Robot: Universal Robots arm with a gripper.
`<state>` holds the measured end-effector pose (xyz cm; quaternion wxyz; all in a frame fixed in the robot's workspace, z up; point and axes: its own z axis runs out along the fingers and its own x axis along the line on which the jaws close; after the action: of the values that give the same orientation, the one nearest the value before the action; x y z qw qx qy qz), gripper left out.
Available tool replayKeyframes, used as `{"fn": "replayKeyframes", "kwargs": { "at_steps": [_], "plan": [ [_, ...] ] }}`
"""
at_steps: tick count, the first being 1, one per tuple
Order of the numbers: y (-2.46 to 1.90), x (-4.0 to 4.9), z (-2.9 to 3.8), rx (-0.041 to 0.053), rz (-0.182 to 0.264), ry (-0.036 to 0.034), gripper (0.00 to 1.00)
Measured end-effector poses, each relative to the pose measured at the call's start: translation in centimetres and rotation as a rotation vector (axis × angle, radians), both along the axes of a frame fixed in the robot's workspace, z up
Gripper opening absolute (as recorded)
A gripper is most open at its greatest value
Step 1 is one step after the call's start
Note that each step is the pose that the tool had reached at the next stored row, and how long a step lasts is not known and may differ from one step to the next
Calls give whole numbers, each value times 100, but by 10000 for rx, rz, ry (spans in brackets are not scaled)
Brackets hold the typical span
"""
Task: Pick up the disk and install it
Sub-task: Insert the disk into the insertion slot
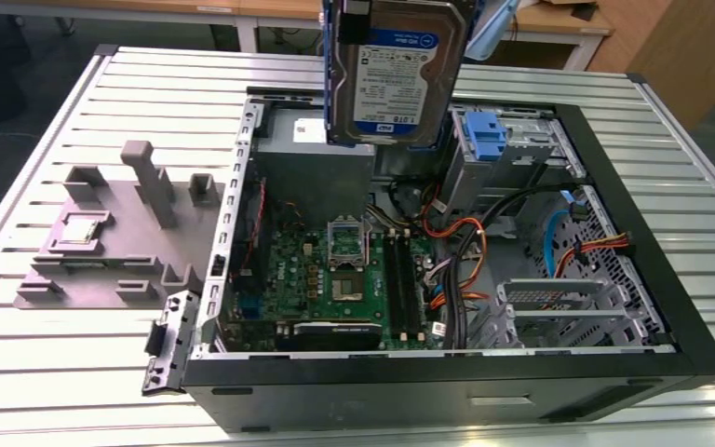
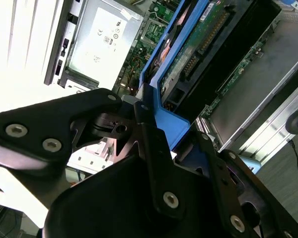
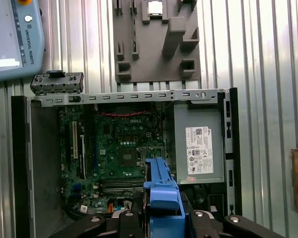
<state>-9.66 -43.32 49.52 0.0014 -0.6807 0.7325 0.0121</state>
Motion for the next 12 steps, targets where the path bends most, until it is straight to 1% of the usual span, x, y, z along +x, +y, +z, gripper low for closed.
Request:
{"fn": "replayKeyframes", "kwargs": {
  "at_steps": [6, 10, 12],
  "plan": [
    [-5, 1, 0, -10, 0, 0, 37],
    [-23, 1, -1, -33, 0, -1, 37],
    [-43, 1, 0, -67, 1, 0, 37]
  ]
}}
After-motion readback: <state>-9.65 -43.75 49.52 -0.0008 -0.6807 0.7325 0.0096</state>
